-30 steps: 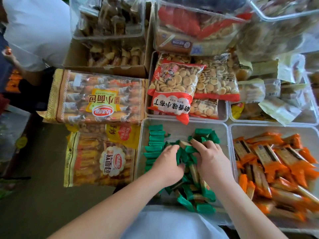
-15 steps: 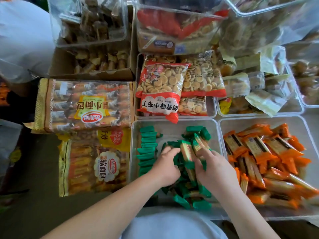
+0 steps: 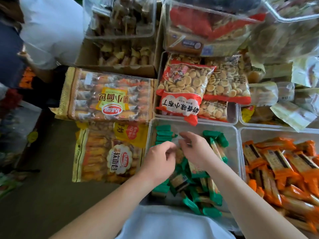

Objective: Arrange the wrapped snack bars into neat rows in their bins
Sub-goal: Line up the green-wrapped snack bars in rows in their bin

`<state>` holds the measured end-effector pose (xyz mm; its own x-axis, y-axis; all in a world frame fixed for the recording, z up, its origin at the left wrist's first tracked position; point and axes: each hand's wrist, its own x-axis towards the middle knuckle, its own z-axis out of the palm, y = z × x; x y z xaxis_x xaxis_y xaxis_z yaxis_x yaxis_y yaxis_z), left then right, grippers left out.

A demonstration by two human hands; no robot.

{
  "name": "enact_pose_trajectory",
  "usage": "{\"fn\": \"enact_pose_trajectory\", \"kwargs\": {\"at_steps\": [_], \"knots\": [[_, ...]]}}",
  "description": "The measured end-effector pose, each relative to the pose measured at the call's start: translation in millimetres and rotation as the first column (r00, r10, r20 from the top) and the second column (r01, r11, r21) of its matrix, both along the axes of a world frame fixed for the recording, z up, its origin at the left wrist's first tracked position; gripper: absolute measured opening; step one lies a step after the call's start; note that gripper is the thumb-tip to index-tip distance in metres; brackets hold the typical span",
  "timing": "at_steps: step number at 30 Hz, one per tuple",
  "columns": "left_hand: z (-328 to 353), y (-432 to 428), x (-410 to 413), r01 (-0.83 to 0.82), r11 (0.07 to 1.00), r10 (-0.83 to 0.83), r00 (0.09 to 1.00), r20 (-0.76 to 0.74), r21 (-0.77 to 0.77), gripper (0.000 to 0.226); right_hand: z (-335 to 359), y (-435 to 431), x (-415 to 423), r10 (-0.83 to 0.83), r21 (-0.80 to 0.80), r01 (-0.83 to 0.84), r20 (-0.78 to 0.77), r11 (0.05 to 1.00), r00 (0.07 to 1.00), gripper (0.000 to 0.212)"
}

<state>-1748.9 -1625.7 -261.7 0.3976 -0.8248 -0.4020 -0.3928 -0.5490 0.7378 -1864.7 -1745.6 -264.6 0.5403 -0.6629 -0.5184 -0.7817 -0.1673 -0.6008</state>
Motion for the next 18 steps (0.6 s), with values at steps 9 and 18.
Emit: {"fn": "enact_pose_trajectory", "kwargs": {"at_steps": [9, 18], "knots": [[2.3, 27.7, 23.9, -0.064, 0.997, 0.066, 0.996, 0.060, -0.030, 0.027, -35.5, -11.4, 48.4, -0.023, 0.290, 0.002, 0.067, 0.957, 0.998, 0.045], [-1.1, 33.7, 19.7, -0.049, 0.997, 0.054, 0.995, 0.078, -0.063, 0.026, -17.7, -16.3, 13.7, 0.263, -0.107, -0.289, -0.205, 0.951, 0.943, 0.042]]}}
